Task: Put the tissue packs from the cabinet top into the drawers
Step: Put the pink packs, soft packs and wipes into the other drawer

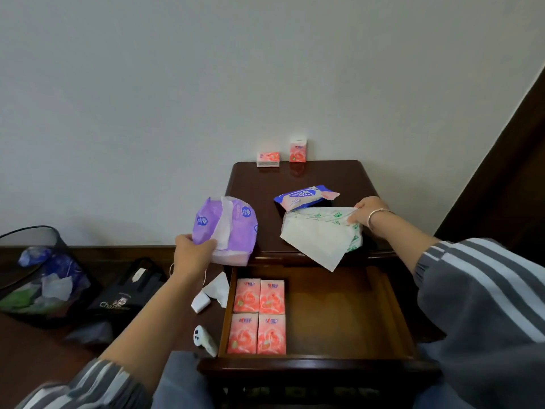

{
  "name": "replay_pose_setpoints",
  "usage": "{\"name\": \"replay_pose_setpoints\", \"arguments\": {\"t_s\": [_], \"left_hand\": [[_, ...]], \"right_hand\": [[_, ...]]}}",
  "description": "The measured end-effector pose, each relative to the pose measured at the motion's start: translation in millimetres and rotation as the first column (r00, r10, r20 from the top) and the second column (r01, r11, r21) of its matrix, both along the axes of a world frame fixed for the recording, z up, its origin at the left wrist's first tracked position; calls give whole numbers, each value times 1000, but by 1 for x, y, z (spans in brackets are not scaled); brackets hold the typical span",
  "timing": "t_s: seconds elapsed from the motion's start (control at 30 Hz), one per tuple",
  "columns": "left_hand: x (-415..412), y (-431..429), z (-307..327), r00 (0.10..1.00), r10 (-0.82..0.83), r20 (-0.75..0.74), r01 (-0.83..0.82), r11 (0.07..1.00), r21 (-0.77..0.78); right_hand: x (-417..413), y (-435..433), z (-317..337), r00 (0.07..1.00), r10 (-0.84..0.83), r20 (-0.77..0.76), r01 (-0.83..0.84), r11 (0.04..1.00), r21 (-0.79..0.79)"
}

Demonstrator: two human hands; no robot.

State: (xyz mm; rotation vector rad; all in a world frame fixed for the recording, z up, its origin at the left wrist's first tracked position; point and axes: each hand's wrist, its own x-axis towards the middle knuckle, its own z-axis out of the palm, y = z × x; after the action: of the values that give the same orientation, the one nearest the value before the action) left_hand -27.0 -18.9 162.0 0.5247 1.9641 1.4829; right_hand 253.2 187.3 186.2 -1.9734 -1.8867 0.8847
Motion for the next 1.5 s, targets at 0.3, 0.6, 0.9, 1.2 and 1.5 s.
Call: {"name": "replay_pose_setpoints", "arguments": {"t_s": [0.3,0.6,0.9,1.2,1.5], "left_hand": [[19,-51,13,956,-197,218,183,980,80],[140,-44,-28,898,-343,276,397,902,-170],[223,13,-88,856,-497,141,511,770,-382],[215,10,-75,761,-643,84,615,675,-407],[132,-30,-53,714,-537,-449,395,839,-375]], "right_hand": [[87,-56,38,778,-240,-580,-7,921,-389],[174,-133,-33,267,-435,-860,317,882,-348],[207,-164,-46,461,-408,-788,306,907,-290],[181,-188,-54,545,-368,-753,161,928,-337],[79,-171,-94,642,-463,-611,316,886,-340]]}}
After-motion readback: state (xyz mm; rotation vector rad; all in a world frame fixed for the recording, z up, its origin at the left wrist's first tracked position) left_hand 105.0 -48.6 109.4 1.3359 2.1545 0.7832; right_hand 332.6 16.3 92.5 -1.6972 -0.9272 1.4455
